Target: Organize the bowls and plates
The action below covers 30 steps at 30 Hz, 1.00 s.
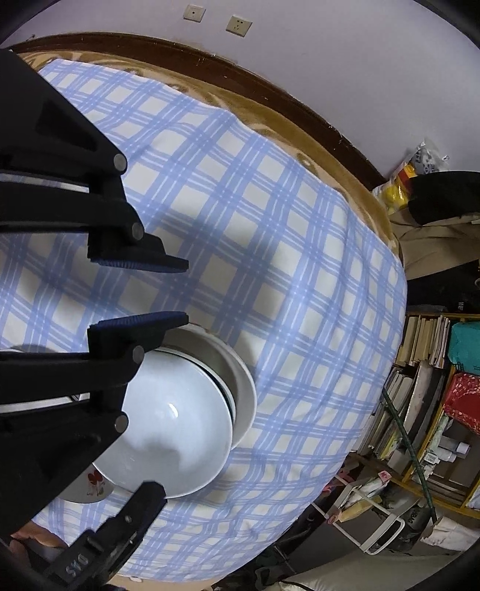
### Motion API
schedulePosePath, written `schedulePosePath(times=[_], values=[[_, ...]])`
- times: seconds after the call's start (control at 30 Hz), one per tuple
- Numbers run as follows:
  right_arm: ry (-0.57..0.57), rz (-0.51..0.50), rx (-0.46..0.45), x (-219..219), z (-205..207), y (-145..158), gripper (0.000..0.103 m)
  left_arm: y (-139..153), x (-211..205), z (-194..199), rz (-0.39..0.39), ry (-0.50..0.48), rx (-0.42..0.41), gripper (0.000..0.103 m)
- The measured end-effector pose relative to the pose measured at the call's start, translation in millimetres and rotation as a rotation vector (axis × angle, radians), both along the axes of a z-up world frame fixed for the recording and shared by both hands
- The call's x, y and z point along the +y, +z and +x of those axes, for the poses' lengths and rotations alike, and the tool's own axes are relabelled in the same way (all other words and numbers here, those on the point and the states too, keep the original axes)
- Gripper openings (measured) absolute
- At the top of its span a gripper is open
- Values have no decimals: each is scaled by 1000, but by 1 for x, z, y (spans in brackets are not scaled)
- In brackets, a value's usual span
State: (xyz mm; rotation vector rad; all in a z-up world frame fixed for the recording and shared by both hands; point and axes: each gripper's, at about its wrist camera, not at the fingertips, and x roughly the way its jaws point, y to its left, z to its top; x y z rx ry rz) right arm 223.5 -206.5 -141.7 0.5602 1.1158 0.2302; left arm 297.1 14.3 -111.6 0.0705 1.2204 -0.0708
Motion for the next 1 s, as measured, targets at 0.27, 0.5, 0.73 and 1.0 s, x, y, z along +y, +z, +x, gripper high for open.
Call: schedulePosePath(times=[0.27,0.5,0.73,1.0], values=[[38,17,4,8,-2,-13,12,-14,0,1,5,-17,26,26],[-25,72,-64,-14,-7,-1,12,-14,8,3,-53,-9,22,27],[-58,43,-37,-28,-8,-4,33,0,15,1,-102,-17,-14,27],[-31,-16,48,-20,-3,-25,49,-1,10,0,-111,-46,8,28]])
